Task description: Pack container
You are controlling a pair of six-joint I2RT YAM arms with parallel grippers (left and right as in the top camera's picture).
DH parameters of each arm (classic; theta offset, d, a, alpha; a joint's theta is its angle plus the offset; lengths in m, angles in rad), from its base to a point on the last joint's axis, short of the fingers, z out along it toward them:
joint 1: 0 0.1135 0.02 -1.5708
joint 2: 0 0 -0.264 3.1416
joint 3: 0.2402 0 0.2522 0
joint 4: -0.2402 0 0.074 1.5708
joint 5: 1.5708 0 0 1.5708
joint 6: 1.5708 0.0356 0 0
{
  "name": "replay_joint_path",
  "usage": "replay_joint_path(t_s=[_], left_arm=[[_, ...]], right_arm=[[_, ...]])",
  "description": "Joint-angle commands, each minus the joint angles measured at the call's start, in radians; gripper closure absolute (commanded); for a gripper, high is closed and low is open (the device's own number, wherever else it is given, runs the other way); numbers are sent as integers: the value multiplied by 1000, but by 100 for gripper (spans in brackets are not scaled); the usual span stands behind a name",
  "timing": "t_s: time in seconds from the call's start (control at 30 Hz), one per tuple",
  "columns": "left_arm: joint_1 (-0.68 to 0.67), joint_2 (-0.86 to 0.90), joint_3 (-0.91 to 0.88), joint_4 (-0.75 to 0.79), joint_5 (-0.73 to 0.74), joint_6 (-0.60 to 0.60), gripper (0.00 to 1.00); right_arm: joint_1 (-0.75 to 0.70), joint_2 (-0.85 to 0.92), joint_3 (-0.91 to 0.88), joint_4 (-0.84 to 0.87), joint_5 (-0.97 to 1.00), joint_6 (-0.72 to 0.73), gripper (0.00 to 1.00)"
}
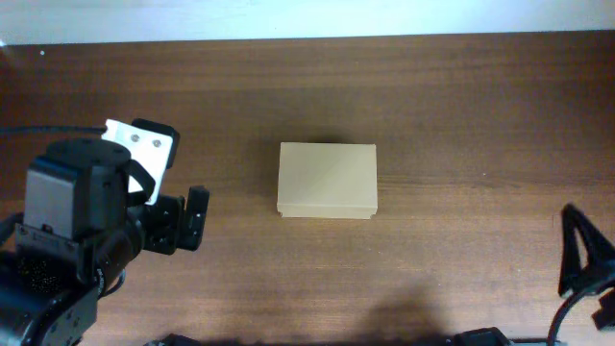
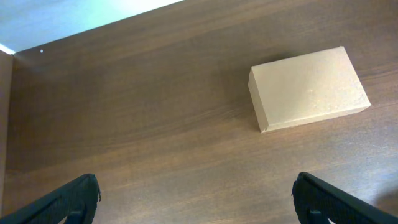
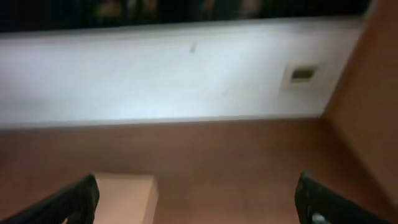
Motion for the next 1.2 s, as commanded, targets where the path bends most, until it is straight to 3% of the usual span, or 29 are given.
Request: replay_joint_path(t_s=[0.0, 0.4, 0.57, 0.77, 1.17], left_arm=[[3, -3, 9, -1, -15, 1, 1], [3, -3, 9, -1, -15, 1, 1], [3, -3, 9, -1, -15, 1, 1], [3, -3, 9, -1, -15, 1, 1], [3, -3, 9, -1, -15, 1, 1]], right_arm=[[-44, -135, -285, 156, 63, 5, 1], [-44, -522, -1147, 560, 66, 5, 1], [-44, -610, -1411, 690, 66, 5, 1], [-44, -681, -1587, 815, 68, 5, 1], [-44, -856, -1759, 818, 67, 5, 1]])
